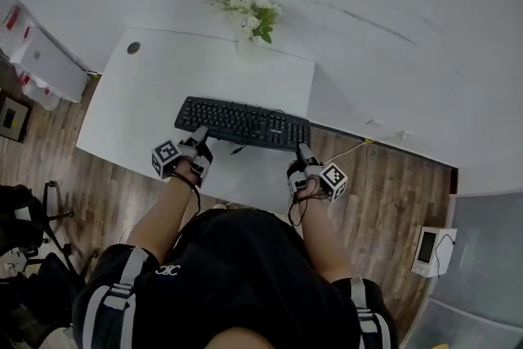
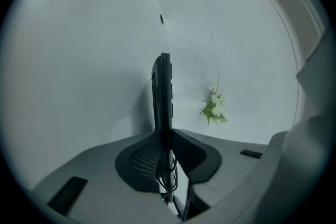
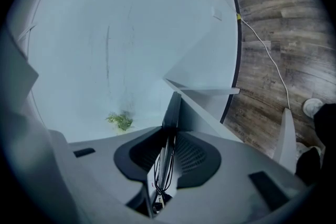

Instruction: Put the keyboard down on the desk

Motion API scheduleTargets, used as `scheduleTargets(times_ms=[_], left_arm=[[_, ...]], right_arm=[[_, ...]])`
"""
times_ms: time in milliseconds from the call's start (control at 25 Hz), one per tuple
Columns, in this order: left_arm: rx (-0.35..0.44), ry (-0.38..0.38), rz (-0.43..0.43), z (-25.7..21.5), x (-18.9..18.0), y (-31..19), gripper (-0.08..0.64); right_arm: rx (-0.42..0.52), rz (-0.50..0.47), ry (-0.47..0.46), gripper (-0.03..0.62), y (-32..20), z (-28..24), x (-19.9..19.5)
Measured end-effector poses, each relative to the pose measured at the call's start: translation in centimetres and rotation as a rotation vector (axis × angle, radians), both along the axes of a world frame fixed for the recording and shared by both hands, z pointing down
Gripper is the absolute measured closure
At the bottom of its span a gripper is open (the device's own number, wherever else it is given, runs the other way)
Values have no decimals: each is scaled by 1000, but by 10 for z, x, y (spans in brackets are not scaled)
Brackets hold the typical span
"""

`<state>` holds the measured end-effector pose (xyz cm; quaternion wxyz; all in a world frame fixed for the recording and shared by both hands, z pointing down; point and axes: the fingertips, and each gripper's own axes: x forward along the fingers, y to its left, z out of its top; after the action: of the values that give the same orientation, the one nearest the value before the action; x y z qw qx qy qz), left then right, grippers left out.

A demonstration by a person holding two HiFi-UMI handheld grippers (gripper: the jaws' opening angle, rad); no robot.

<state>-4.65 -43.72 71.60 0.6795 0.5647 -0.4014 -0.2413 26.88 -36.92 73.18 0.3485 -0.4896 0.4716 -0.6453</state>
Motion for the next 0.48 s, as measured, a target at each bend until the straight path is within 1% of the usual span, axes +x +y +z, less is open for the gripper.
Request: scheduleTargets(times_ms=[200, 280, 480], left_arm=[[-22, -15, 16, 9, 1, -2, 489], [-51, -28, 14, 15, 0, 0, 486], [-153, -65, 16, 27, -4, 4, 468]], right_arm=[[-59, -25, 50, 508, 1, 7, 0], [-86, -37, 72, 505, 3, 12, 0], [-164, -72, 122, 491, 10, 16, -6]])
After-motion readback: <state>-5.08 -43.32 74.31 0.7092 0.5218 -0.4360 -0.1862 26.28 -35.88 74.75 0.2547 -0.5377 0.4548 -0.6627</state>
